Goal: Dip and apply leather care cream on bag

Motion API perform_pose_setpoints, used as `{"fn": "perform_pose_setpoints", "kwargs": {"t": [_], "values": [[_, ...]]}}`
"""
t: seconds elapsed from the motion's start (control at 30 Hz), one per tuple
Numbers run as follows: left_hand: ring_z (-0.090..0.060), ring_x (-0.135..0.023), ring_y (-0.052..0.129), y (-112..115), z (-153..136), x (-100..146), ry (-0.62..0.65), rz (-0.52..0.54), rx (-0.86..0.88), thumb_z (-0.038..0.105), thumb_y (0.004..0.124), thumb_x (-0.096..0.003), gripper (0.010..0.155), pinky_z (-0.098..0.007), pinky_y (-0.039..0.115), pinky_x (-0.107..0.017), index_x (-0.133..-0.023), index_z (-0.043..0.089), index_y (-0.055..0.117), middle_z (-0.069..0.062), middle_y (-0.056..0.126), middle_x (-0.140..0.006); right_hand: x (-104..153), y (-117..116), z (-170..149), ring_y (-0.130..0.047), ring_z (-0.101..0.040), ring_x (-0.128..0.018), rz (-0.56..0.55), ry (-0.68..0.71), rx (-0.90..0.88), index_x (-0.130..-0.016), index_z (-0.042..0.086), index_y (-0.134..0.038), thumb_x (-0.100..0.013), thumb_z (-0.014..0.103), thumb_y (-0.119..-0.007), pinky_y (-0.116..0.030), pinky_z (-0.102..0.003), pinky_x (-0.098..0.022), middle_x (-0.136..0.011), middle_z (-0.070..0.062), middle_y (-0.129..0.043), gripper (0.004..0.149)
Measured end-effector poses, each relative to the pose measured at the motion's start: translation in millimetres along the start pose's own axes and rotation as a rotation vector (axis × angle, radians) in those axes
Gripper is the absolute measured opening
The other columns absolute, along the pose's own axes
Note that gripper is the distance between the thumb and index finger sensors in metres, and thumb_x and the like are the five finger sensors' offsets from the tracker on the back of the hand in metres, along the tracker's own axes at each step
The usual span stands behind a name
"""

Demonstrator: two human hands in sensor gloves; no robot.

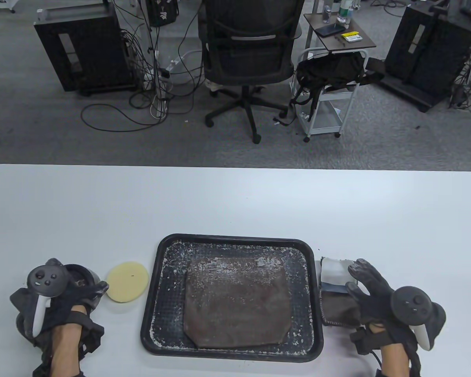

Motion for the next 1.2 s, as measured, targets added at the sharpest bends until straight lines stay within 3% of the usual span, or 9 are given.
{"fn": "perform_pose_setpoints", "kwargs": {"t": [0.1,0.2,0.5,0.57,0.63,0.7,0.87,1.1,1.2], "values": [[-0.047,-0.102,0.022,15.6,28.1,7.8,0.160,-0.093,0.280,0.066,0.097,-0.0264,0.120,-0.076,0.043,-0.065,-0.102,0.021,0.016,-0.010,0.014,-0.110,-0.8,-9.6,12.1,-0.077,-0.038,-0.094,0.014,0.045,-0.027,-0.094,0.019,-0.084,-0.041,0.038,-0.086,-0.062,-0.062,-0.067,-0.105,-0.011,-0.074,0.055],[-0.048,-0.102,0.024,38.6,57.4,18.9,0.273,-0.212,0.446,0.067,0.096,-0.0270,0.119,-0.076,0.044,-0.064,-0.102,0.020,0.016,-0.011,0.015,-0.110,0.1,-23.5,28.6,-0.075,-0.039,-0.095,0.054,0.097,-0.045,-0.098,0.020,-0.079,-0.041,0.039,-0.086,-0.061,-0.063,-0.067,-0.106,-0.012,-0.072,0.060],[-0.050,-0.102,0.030,111.8,124.8,64.8,0.433,-0.481,0.684,0.071,0.093,-0.0291,0.118,-0.075,0.050,-0.064,-0.102,0.017,0.018,-0.014,0.019,-0.110,18.3,-72.3,101.9,-0.065,-0.043,-0.100,0.158,0.292,-0.191,-0.111,0.020,-0.056,-0.039,0.054,-0.086,-0.058,-0.065,-0.069,-0.115,-0.014,-0.052,0.085],[-0.050,-0.103,0.028,133.8,141.1,77.9,0.506,-0.566,0.790,0.072,0.092,-0.0316,0.117,-0.075,0.050,-0.064,-0.102,0.018,0.016,-0.013,0.017,-0.110,26.2,-95.7,118.7,-0.061,-0.045,-0.102,0.255,0.327,-0.324,-0.114,0.021,-0.049,-0.037,0.060,-0.085,-0.056,-0.067,-0.069,-0.116,-0.014,-0.046,0.093],[-0.050,-0.102,0.027,147.3,158.6,90.2,0.631,-0.582,0.884,0.072,0.091,-0.0333,0.116,-0.075,0.049,-0.064,-0.102,0.019,0.014,-0.013,0.016,-0.110,34.6,-122.1,131.4,-0.048,-0.048,-0.105,0.397,0.310,-0.531,-0.116,0.021,-0.039,-0.037,0.061,-0.086,-0.046,-0.072,-0.070,-0.118,-0.015,-0.034,0.100],[-0.049,-0.103,0.027,162.9,169.2,104.4,0.645,-0.674,0.885,0.074,0.089,-0.0345,0.117,-0.074,0.050,-0.065,-0.102,0.019,0.011,-0.012,0.014,-0.111,43.7,-146.4,144.3,-0.038,-0.051,-0.106,0.534,0.291,-0.656,-0.116,0.022,-0.029,-0.037,0.062,-0.087,-0.040,-0.075,-0.070,-0.119,-0.016,-0.022,0.106],[-0.048,-0.105,0.025,181.9,188.0,129.4,0.743,-0.706,0.873,0.073,0.089,-0.0336,0.117,-0.074,0.048,-0.067,-0.101,0.021,0.009,-0.010,0.014,-0.112,63.5,-188.1,165.5,-0.023,-0.056,-0.104,0.741,0.271,-0.773,-0.111,0.023,-0.002,-0.037,0.068,-0.084,-0.038,-0.081,-0.066,-0.113,-0.018,0.000,0.120],[-0.048,-0.105,0.022,191.3,186.3,136.7,0.751,-0.722,0.876,0.073,0.086,-0.0358,0.111,-0.075,0.048,-0.067,-0.104,0.027,0.012,-0.009,0.009,-0.112,69.4,-207.6,163.7,-0.013,-0.061,-0.099,0.819,0.211,-0.878,-0.104,0.029,0.010,-0.035,0.069,-0.087,-0.048,-0.081,-0.064,-0.108,-0.017,0.012,0.126],[-0.048,-0.104,0.023,195.9,183.6,135.3,0.704,-0.741,0.891,0.073,0.087,-0.0356,0.110,-0.075,0.050,-0.066,-0.104,0.027,0.014,-0.009,0.010,-0.112,65.8,-207.1,161.5,-0.025,-0.061,-0.101,0.789,0.195,-0.860,-0.107,0.026,0.005,-0.035,0.069,-0.088,-0.058,-0.072,-0.066,-0.111,-0.019,0.003,0.126]]}}
Point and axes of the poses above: the tracker on the back of each hand, its own z axis roughly to the thumb side, its own x axis roughly from the fingertips to the wrist, y = z × x, the point moved 5 cm from there along -x, roughly from the wrist to the fingertips
